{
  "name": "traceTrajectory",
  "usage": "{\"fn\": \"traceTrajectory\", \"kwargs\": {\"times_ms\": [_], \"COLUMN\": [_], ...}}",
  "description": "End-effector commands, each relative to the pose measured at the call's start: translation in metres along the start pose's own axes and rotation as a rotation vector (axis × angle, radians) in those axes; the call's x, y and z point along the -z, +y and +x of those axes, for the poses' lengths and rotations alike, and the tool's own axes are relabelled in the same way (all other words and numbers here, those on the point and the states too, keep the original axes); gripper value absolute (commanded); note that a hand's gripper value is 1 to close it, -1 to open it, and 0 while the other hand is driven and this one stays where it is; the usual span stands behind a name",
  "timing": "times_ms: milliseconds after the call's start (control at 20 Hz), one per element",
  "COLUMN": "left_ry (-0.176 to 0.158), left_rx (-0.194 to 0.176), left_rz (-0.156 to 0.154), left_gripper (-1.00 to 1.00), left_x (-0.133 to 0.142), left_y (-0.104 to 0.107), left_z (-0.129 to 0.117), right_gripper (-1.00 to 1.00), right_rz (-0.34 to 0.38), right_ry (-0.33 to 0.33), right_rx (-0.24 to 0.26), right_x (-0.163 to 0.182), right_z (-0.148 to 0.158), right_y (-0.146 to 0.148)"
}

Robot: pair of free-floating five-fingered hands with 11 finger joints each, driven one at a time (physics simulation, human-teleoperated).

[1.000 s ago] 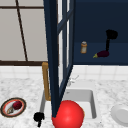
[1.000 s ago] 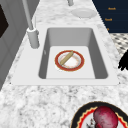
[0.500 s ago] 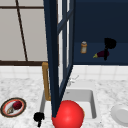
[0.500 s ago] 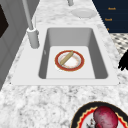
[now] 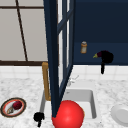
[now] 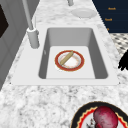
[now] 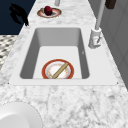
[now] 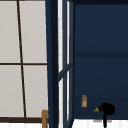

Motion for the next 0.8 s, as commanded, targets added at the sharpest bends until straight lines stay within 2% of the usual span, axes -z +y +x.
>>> {"fn": "traceTrajectory", "kwargs": {"times_ms": [0, 250, 450, 750], "left_ry": [0.000, 0.000, 0.000, 0.000], "left_rx": [0.000, 0.000, 0.000, 0.000], "left_rz": [0.000, 0.000, 0.000, 0.000], "left_gripper": [0.00, 0.00, 0.00, 0.00], "left_x": [0.000, 0.000, 0.000, 0.000], "left_y": [0.000, 0.000, 0.000, 0.000], "left_z": [0.000, 0.000, 0.000, 0.000], "right_gripper": [-1.00, -1.00, -1.00, -1.00], "right_rz": [-0.023, -0.034, -0.092, -0.061], "right_ry": [-0.004, -0.003, -0.010, 0.001], "right_rx": [-0.009, -0.034, 0.000, -0.047], "right_x": [-0.031, -0.073, -0.100, -0.103], "right_z": [-0.003, -0.003, 0.000, 0.018], "right_y": [0.025, 0.066, 0.099, 0.153]}}
